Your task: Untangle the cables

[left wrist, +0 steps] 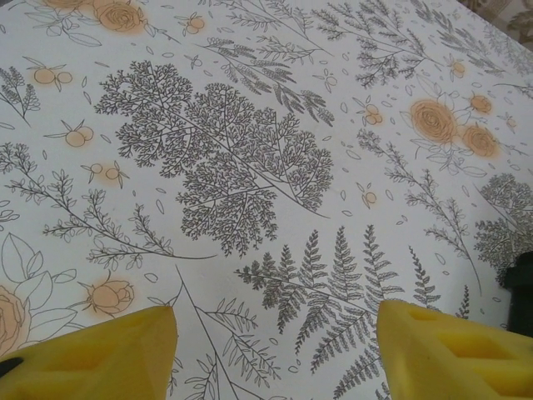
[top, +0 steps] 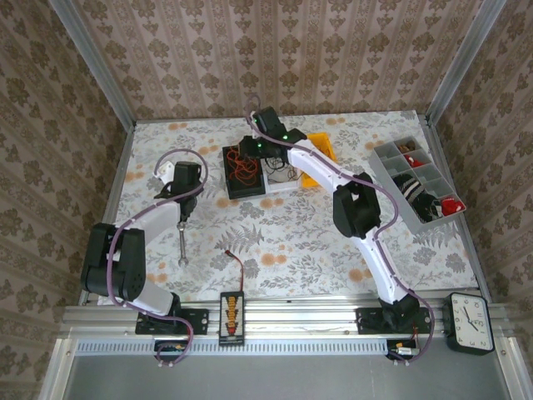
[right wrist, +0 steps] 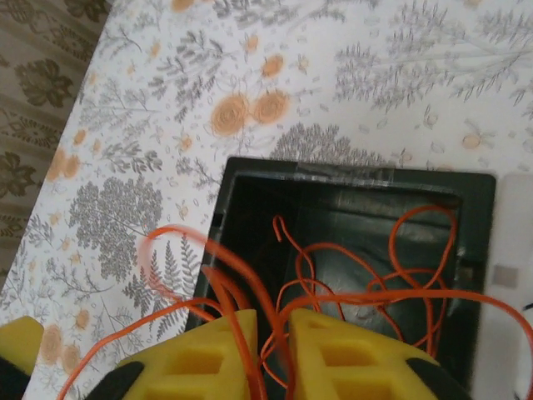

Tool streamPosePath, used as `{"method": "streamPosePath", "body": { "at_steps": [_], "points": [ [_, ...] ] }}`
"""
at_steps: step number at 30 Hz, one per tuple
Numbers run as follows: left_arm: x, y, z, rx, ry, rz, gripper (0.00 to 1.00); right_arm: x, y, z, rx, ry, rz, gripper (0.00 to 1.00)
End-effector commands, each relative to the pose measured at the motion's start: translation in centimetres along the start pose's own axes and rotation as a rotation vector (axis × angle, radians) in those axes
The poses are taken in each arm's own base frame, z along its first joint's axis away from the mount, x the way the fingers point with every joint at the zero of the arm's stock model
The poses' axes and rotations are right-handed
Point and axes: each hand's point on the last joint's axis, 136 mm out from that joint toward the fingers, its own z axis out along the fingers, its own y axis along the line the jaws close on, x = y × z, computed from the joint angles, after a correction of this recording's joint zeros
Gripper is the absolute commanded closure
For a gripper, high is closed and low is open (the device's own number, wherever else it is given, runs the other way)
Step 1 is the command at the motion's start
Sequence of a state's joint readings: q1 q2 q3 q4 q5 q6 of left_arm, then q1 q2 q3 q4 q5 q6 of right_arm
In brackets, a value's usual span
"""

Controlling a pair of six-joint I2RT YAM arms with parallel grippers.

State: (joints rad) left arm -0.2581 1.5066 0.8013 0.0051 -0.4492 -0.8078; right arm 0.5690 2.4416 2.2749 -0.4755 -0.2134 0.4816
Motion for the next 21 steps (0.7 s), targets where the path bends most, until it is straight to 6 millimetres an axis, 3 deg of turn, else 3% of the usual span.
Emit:
{"method": "streamPosePath", "body": {
  "at_steps": [1, 4, 12, 15, 18, 21],
  "points": [
    [-1.1, -0.6, 0.2, 0.011, -0.015, 0.013, 0.35, 0.0, 0.8, -0.7, -0.006, 0.020, 0.010, 0.60],
    [-1.3, -0.7, 0.0, 0.016, -0.021, 0.028, 0.35, -1.3, 1.5, -2.3, 0.000, -0.028, -0.017, 0.52],
    [-1.8, -1.0, -0.3, 0.023, -0.027, 0.087, 0.34, -3.4, 1.2, -8.6, 0.072, -0.169, -0.083, 0.51],
    [-2.2, -0.2, -1.0, -0.011, -0.039, 0.129, 0.34, -3.1, -2.1, -13.1, 0.194, -0.235, -0.093, 0.51],
    [-3.1, 0.9, -2.2, -0.044, -0.066, 0.181, 0.33, -1.2, -7.9, -18.6, 0.366, -0.308, -0.074, 0.49],
    [-4.0, 2.1, -3.3, -0.083, -0.097, 0.248, 0.28, 2.1, -13.7, -23.7, 0.549, -0.378, -0.092, 0.41]
  ]
}}
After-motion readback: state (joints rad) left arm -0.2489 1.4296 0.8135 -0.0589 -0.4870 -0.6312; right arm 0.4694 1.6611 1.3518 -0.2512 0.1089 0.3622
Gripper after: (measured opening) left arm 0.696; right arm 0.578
